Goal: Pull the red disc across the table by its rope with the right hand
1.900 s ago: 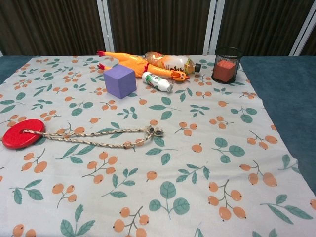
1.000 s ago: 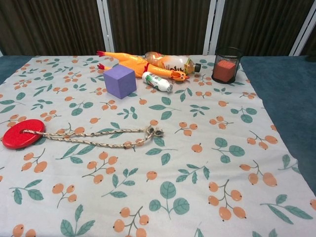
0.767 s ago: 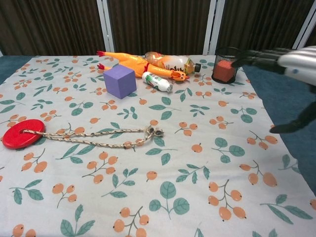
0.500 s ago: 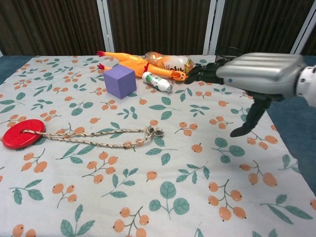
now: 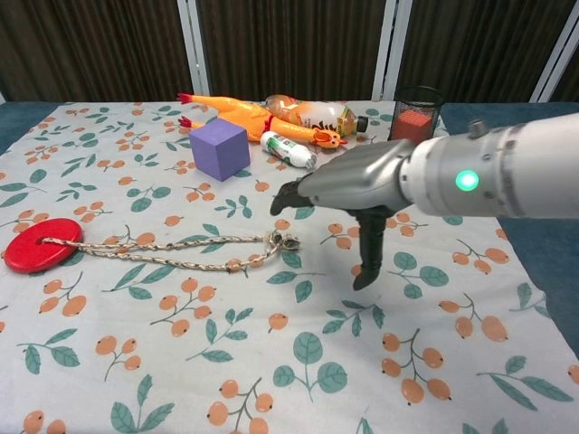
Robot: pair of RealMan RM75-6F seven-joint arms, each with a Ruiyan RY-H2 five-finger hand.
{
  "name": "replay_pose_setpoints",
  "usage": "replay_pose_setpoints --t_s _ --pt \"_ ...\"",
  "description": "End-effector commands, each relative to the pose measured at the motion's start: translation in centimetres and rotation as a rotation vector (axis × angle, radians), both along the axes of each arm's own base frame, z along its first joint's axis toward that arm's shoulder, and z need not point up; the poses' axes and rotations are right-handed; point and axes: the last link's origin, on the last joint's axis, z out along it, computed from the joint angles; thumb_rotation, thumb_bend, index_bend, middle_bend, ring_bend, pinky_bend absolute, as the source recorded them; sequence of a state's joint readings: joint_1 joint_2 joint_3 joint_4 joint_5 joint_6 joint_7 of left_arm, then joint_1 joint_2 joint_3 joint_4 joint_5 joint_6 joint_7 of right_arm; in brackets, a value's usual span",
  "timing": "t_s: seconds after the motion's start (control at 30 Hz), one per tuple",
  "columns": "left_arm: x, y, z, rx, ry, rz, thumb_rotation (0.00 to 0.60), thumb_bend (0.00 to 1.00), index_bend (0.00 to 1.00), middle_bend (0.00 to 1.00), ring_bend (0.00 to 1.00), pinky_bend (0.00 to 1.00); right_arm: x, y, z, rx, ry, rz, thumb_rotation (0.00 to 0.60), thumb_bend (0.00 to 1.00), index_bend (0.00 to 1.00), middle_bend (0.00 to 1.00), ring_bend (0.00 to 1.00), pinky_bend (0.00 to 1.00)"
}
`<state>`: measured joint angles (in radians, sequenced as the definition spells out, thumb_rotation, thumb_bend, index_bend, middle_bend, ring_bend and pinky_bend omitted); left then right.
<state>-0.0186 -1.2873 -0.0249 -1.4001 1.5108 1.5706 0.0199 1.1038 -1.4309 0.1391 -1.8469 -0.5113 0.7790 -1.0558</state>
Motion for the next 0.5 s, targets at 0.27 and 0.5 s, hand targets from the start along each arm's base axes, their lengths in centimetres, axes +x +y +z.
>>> replay_pose_setpoints --t_s 0.27,0.5 --pt "-0.8 -0.2 0.4 0.012 -0.011 0.013 0.600 0.53 0.00 0.02 0.00 0.02 1.7 0.0 -3.9 0.007 0.106 0.027 0.600 0.00 0.00 0.00 0.00 0.00" --pt "-1.0 -0.2 0.5 0.014 -0.012 0.017 0.600 0.53 0.00 0.02 0.00 0.02 1.8 -0.4 -4.3 -0.008 0.101 0.024 0.600 0.00 0.00 0.00 0.00 0.00"
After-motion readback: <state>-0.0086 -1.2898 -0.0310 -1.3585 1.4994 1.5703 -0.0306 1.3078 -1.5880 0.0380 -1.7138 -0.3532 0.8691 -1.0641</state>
